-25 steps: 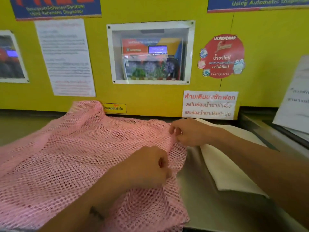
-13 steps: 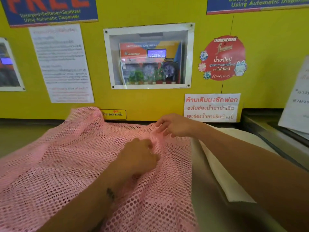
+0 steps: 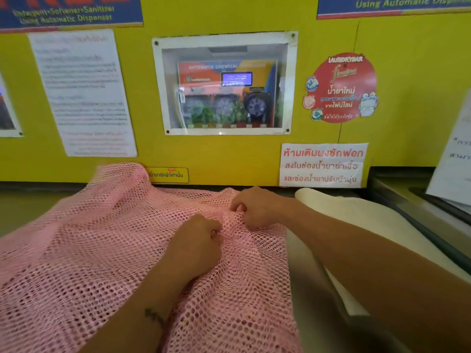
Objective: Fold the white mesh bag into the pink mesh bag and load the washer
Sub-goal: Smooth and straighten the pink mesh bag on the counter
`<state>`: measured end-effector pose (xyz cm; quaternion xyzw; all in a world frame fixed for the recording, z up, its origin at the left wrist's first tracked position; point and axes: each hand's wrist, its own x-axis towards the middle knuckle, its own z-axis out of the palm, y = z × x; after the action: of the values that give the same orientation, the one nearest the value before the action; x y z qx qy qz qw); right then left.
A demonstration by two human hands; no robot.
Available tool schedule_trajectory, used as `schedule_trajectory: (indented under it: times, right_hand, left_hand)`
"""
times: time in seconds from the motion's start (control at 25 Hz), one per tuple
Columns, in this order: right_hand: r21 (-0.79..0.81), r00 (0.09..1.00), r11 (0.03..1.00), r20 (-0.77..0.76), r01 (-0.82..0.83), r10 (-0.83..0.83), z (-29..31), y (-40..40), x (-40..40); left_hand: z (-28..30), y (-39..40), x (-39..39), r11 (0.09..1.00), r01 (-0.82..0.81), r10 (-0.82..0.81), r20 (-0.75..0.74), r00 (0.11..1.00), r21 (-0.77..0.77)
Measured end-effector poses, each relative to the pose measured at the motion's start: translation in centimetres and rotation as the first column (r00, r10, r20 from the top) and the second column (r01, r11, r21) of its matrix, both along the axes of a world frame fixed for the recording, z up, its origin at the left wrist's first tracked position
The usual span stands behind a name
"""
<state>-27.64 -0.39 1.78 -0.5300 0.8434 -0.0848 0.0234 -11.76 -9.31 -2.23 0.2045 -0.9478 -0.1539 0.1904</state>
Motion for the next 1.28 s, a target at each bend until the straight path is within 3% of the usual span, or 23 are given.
schedule_trajectory:
  times: [0.16, 0.36, 0.44, 0.52, 0.64, 0.8, 0.92, 1.04, 1.12, 1.2, 1.28]
  right_hand:
    - [0.005, 0.993, 1.0, -0.114, -0.02, 0.02, 0.3, 0.0, -0.4]
    - [-0.14, 0.997, 0.987, 0.024, 0.075, -0.073, 3.8, 3.7, -2.3]
    - [-0.028, 0.987, 0.987, -0.027, 0.157, -0.158, 4.6, 5.5, -3.5]
    - [0.039, 0.969, 0.97, -0.065, 0.242, -0.239, 4.6, 6.6, -4.0]
    - [-0.038, 0.983, 0.982, -0.006, 0.183, -0.183, 4.2, 6.7, -3.7]
    - [0.099, 0.992, 0.988, 0.004, 0.122, -0.123, 2.3, 5.5, -2.9]
    - [0.087, 0.989, 0.985, -0.032, 0.149, -0.147, 0.8, 5.0, -2.9]
    - [0.059, 0.974, 0.986, -0.177, 0.157, -0.145, 1.0, 5.0, -3.5]
    - [0.066, 0.954, 0.982, -0.255, 0.177, -0.155, 2.2, 5.4, -4.0]
    - [0.151, 0.944, 0.968, -0.294, 0.2, -0.149, 3.1, 6.1, -4.5]
    - [0.248, 0.937, 0.939, -0.313, 0.238, -0.155, 3.2, 6.5, -4.2]
  left_hand:
    - [-0.2, -0.1, 0.2, 0.999, 0.034, -0.033, -0.041, 0.999, 0.026]
    - [0.5, 0.4, 0.2, 0.997, 0.063, -0.051, -0.206, 0.977, 0.049]
    - [1.2, 1.2, 0.2, 0.991, 0.131, -0.12, -0.24, 0.963, 0.029]
    - [1.7, 2.1, -0.1, 0.97, 0.243, -0.241, -0.119, 0.963, 0.002]
    - [2.0, 3.6, -0.6, 0.928, 0.368, -0.373, 0.156, 0.915, 0.059]
    - [2.8, 4.1, -0.5, 0.873, 0.409, -0.461, 0.176, 0.87, 0.266]
    - [3.0, 3.8, -0.4, 0.91, 0.366, -0.41, 0.296, 0.863, 0.192]
    - [3.1, 4.4, 0.2, 0.946, 0.323, -0.317, 0.278, 0.907, 0.024]
    - [3.6, 6.1, 1.3, 0.951, 0.248, -0.236, 0.085, 0.968, -0.182]
    - [4.4, 8.9, 2.6, 0.965, 0.221, -0.225, -0.017, 0.974, -0.14]
    - [4.6, 11.6, 3.6, 0.973, 0.228, -0.229, 0.161, 0.96, 0.025]
